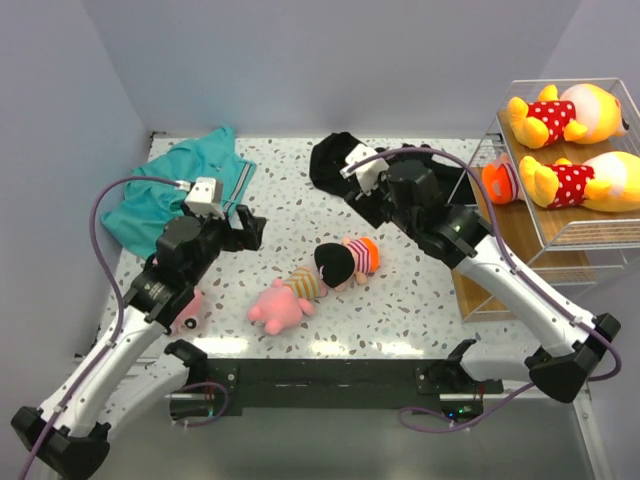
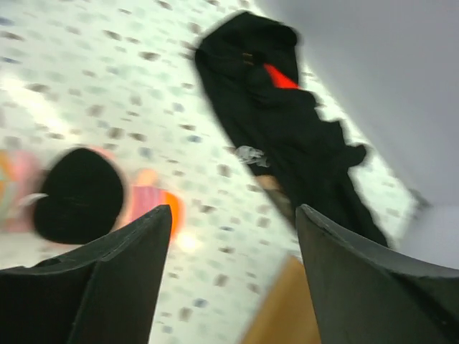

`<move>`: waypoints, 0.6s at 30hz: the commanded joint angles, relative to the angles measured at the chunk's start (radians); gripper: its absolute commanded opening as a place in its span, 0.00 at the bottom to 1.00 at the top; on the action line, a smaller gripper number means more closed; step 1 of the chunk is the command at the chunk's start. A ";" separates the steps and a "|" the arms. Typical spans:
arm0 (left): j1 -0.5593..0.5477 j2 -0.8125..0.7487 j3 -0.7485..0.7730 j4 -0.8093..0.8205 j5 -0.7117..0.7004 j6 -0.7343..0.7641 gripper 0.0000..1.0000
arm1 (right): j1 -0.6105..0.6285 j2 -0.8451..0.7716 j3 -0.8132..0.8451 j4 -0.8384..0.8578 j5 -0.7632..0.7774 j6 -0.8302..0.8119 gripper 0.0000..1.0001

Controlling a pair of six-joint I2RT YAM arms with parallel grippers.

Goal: Place and organize the stuffed toys onto the shelf

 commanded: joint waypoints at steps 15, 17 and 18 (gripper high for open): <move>-0.028 0.597 0.279 -0.067 0.365 -0.007 0.89 | 0.005 -0.269 -0.317 0.098 -0.413 0.478 0.98; -0.053 0.640 0.298 -0.035 0.382 -0.027 0.88 | 0.006 -0.283 -0.322 0.095 -0.422 0.487 0.99; -0.059 0.680 0.308 -0.027 0.385 -0.033 0.88 | 0.005 -0.287 -0.323 0.092 -0.423 0.489 0.99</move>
